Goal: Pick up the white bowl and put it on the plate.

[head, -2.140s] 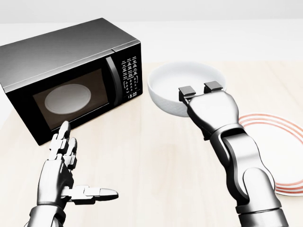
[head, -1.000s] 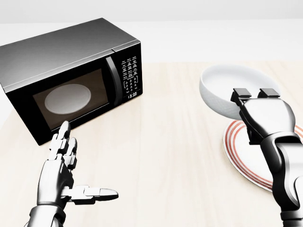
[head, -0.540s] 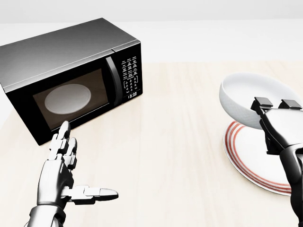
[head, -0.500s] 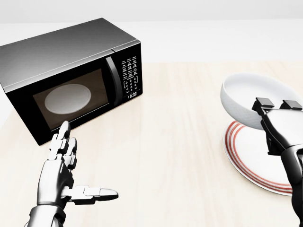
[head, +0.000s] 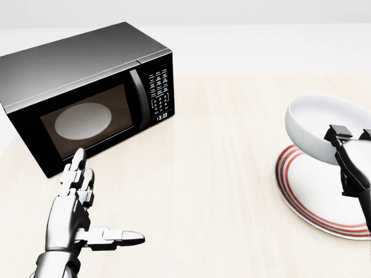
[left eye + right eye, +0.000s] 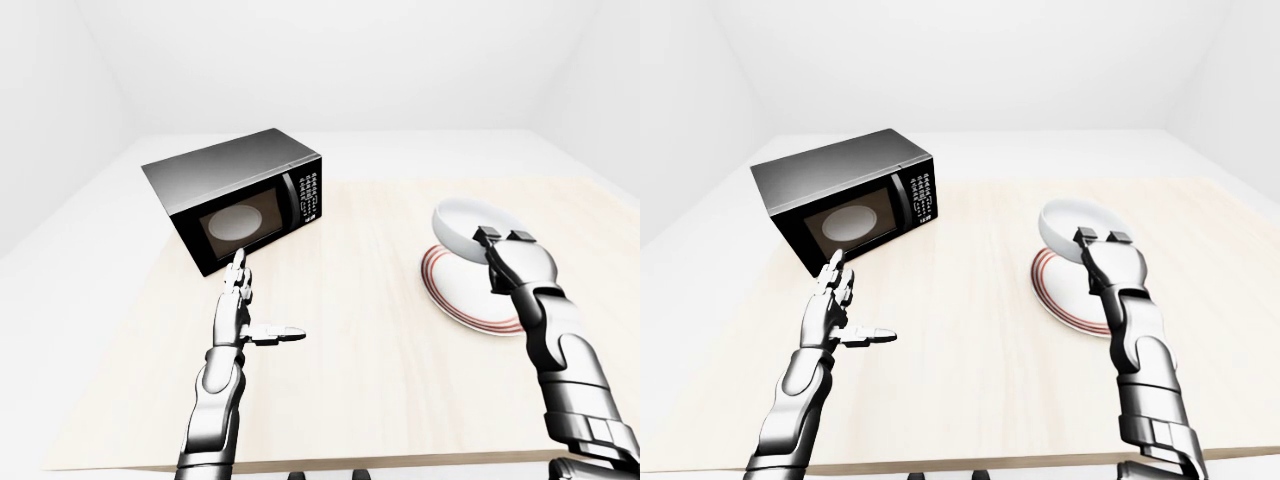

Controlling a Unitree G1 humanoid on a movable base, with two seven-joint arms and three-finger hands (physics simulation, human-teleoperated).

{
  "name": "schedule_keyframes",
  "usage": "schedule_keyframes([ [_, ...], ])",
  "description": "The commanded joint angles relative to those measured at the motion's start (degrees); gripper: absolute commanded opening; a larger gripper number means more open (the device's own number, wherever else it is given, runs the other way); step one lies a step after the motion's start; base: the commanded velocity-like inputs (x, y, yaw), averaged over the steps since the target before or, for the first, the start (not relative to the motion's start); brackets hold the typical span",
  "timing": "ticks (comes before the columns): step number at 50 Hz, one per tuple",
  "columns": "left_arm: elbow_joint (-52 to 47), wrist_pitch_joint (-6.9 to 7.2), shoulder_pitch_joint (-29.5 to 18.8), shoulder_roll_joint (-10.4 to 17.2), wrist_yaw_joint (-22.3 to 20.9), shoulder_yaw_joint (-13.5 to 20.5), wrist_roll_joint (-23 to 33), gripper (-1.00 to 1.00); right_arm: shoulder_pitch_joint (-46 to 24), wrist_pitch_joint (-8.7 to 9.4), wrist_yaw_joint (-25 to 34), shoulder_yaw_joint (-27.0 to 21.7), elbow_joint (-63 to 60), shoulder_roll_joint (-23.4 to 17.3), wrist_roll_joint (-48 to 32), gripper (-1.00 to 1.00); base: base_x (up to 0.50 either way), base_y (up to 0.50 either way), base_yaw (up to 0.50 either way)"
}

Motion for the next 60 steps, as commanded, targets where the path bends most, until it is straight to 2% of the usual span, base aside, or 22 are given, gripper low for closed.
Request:
schedule_keyframes([
  [1,0.0,0.0,0.0,0.0,0.0,0.0,0.0,1.0,0.2,-0.25,-1.2,-1.1,0.7,-1.0,7.9,-1.0,0.0,0.0,0.0],
  [12,0.0,0.0,0.0,0.0,0.0,0.0,0.0,1.0,0.1,-0.85,-3.4,-1.3,4.2,-2.0,8.9,-1.0,0.0,0.0,0.0],
  [38,0.0,0.0,0.0,0.0,0.0,0.0,0.0,1.0,-0.1,-0.94,-6.4,-0.9,9.7,-3.3,10.0,-1.0,0.0,0.0,0.0],
  [60,0.0,0.0,0.0,0.0,0.0,0.0,0.0,1.0,-3.9,-0.94,-10.1,1.1,19.1,-5.3,11.1,-1.0,0.0,0.0,0.0],
])
